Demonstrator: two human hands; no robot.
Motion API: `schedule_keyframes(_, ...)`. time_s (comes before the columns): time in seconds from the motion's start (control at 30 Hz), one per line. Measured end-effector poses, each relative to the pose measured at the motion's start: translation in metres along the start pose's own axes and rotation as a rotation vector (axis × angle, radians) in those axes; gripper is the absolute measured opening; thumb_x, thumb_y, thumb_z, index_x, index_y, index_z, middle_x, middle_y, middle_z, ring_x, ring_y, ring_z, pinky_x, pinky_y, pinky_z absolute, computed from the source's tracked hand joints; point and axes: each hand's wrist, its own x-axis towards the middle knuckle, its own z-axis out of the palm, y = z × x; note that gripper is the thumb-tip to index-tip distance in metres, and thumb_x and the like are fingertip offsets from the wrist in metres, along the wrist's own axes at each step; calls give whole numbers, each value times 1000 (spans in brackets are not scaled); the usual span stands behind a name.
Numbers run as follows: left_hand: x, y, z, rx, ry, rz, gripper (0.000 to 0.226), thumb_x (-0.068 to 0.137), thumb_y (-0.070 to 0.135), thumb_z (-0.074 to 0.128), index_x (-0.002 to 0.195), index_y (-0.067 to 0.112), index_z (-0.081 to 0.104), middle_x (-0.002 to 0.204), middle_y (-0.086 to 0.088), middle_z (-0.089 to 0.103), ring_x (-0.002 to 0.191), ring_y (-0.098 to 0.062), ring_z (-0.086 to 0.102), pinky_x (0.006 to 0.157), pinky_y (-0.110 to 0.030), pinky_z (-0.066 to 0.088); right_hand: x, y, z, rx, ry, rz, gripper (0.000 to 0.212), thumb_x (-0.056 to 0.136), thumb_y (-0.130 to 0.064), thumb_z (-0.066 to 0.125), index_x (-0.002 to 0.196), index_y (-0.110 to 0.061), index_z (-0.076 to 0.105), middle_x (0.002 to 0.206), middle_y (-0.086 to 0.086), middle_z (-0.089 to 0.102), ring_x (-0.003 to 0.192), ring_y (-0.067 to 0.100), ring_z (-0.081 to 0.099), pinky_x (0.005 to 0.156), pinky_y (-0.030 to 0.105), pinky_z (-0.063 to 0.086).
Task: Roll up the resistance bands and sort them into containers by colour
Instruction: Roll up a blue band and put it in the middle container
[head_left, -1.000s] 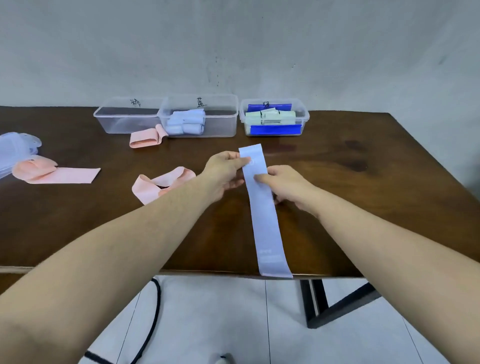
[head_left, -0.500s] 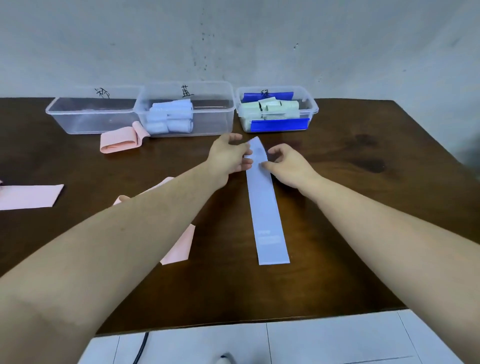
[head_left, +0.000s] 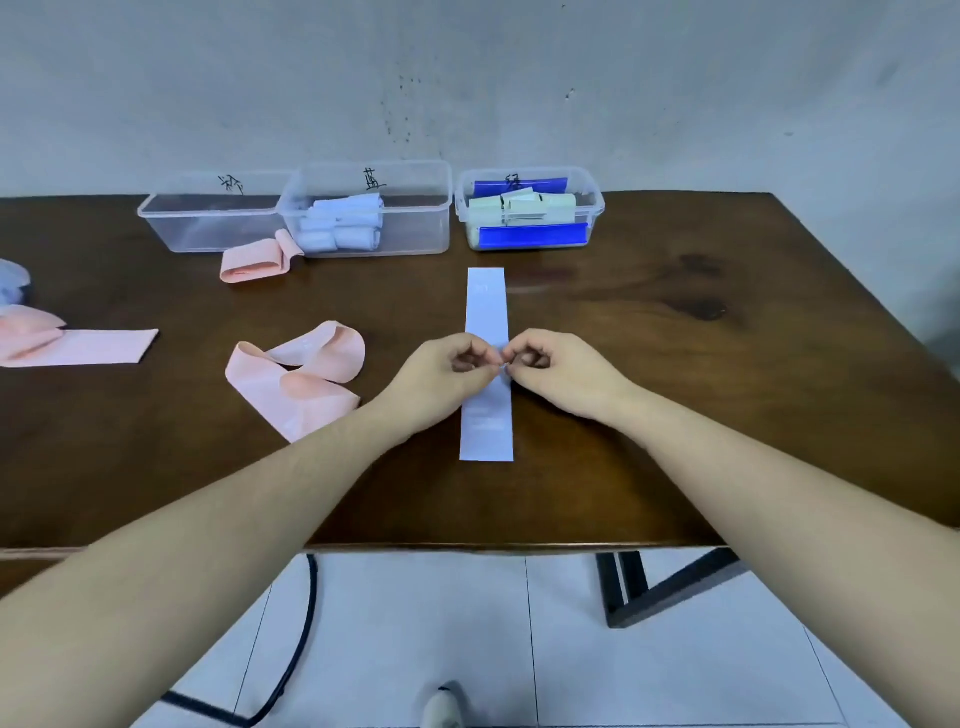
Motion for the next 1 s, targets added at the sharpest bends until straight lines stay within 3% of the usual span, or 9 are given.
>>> schedule_keyframes(0.1,-34,-6,9,56,-35,75,7,89,11,70,95,16,71,87,5,67,74,-5,58,71,-16,46,-26,4,5,-12,-38,-61,17,92,-16,65,95,-32,69,87,-9,68,77,1,61,75,17,48)
schedule_keyframes(0.17,-52,-10,10,107,-64,159,15,85,15,76,95,23,69,94,8,65,84,-7,59,76,-17,45,-42,8,8,-30,-51,-109,13,90,-18,68,98,-28,71,89,-9,68,82,7,61,78,23,49)
schedule_keyframes(0.3,-77,-14,4,276,-114,269,35,78,21,83,105,30,64,108,11,58,102,-13,57,88,-18,45,-67,13,11,-158,-57,-246,23,85,-37,76,106,-35,69,98,-18,64,97,4,52,87,22,44)
schedule_keyframes(0.4,-85,-17,3,392,-15,294,25,82,15,78,103,27,69,107,14,57,101,-7,58,87,-20,46,-74,14,14,-263,-65,-267,41,82,-54,74,118,-38,65,107,-21,59,102,3,48,95,29,43)
schedule_keyframes(0.47,-88,-15,7,440,62,303,17,85,13,75,98,22,74,102,11,62,96,-5,58,86,-22,46,-75,12,18,-313,-48,-269,41,84,-55,72,120,-37,65,110,-20,57,102,4,45,98,32,41)
schedule_keyframes(0.67,-93,-3,28,387,165,317,11,86,12,74,95,18,78,93,10,71,88,-5,62,84,-21,49,-85,9,15,-254,0,-321,3,89,-28,73,91,-29,74,95,-16,59,92,6,46,87,21,41)
schedule_keyframes(0.8,-102,-1,39,390,149,399,14,85,14,76,98,19,76,93,11,71,85,-6,61,81,-19,48,-98,5,2,-191,29,-317,13,84,-18,73,82,-28,65,88,-16,63,89,7,52,81,17,43)
schedule_keyframes(1.0,-109,-3,46,422,162,430,14,84,15,78,97,20,75,86,12,69,79,-7,58,75,-22,47,-113,5,2,-62,-57,-171,18,86,-16,70,84,-32,62,77,-13,61,69,5,51,65,18,43)
